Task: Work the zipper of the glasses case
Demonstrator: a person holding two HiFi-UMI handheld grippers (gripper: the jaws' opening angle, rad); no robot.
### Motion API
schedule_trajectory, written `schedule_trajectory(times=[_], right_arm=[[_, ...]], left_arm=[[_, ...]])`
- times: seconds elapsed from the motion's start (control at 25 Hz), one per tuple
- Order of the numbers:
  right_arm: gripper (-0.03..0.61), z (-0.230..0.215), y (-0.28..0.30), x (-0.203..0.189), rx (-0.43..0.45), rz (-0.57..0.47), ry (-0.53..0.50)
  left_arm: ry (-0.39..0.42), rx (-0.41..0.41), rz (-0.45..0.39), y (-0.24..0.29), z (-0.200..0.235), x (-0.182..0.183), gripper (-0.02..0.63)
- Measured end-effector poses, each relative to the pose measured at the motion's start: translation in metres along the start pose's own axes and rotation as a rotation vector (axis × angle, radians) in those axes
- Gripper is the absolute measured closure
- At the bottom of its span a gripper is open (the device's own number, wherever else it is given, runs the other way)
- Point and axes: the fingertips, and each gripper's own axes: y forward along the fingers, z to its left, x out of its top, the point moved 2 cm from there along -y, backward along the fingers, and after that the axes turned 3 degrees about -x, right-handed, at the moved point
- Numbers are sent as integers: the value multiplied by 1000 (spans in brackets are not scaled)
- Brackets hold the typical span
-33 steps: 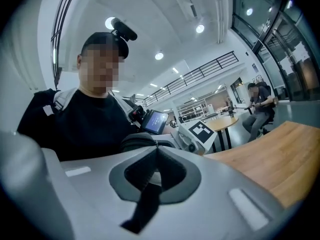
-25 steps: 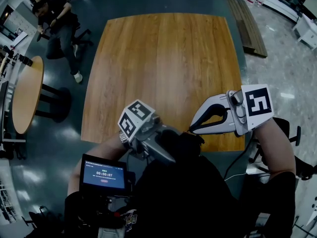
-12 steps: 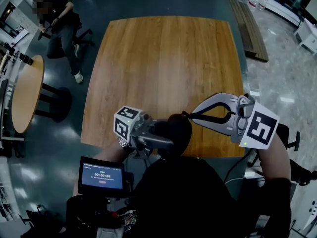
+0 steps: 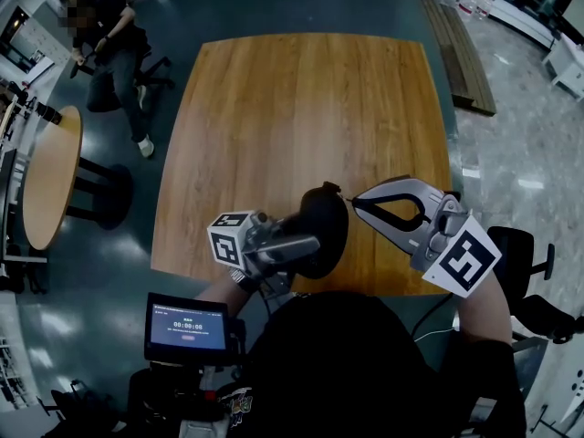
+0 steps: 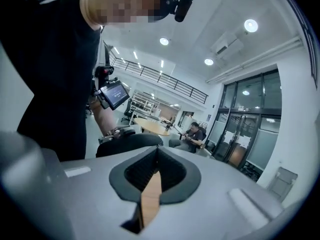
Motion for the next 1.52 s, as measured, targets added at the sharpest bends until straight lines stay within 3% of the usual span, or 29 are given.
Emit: schedule_trajectory(times=[0.24, 0.52, 0.68, 0.88, 1.12, 1.36, 1.52], right_arm=[[571, 9, -5, 1, 0, -31, 23], [574, 7, -7, 9, -166, -40, -100], [574, 9, -8, 11, -252, -37, -131], [574, 37, -6, -3, -133, 28, -205], [574, 58, 2, -10, -116, -8, -104], [569, 83, 19, -24, -86, 0, 4], [571, 94, 26, -32, -68, 17, 24]], left_arm=[[48, 20, -40, 5, -5, -4, 365], [124, 63, -192, 11, -8, 8, 367], [119, 79, -287, 12, -9, 14, 367], [84, 84, -471, -16, -3, 46, 367], [44, 96, -652, -26, 2, 76, 365], [-45, 227, -816, -41, 23, 78, 364], [-80, 305, -826, -44, 37, 65, 363]])
